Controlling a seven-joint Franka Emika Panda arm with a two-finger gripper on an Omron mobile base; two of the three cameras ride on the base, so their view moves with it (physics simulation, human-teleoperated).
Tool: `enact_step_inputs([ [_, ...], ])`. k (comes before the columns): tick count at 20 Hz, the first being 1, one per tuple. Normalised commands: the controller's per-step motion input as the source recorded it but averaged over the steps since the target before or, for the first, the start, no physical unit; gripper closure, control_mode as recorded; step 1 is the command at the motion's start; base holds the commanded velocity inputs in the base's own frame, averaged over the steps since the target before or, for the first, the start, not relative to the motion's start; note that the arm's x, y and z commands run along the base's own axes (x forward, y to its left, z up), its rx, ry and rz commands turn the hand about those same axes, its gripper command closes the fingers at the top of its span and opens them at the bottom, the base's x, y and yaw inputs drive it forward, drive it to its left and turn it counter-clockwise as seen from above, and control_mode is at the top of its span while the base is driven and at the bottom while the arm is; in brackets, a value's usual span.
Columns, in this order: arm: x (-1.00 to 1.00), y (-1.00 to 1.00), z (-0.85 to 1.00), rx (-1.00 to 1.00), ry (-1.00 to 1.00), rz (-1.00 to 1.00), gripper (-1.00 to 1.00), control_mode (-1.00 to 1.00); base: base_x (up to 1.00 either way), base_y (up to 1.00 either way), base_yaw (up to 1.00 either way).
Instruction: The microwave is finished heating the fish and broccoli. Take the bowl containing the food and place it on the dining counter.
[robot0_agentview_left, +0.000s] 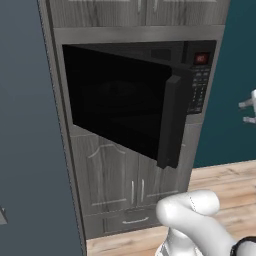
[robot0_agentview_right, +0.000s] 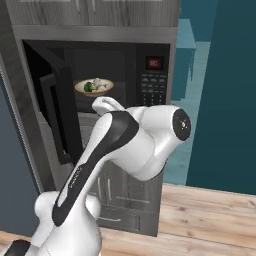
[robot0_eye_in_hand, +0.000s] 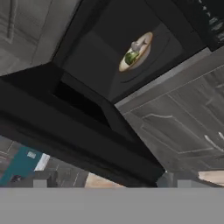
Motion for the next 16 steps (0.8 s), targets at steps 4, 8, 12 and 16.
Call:
enact_step_inputs([
  [4,0.97,0.0,-0.2,0.22,0.1,0.11,-1.0,-1.0,0.0,0.0,0.0],
  [8,0.83,0.17,-0.16,0.06,0.03,0.07,-1.0,-1.0,0.0,0.0,0.0],
  [12,0.78,0.42,-0.11,0.0,0.0,0.0,-1.0,-1.0,0.0,0.0,0.0],
  [16,0.64,0.47,-0.06,0.0,0.01,0.01,-1.0,-1.0,0.0,0.0,0.0],
])
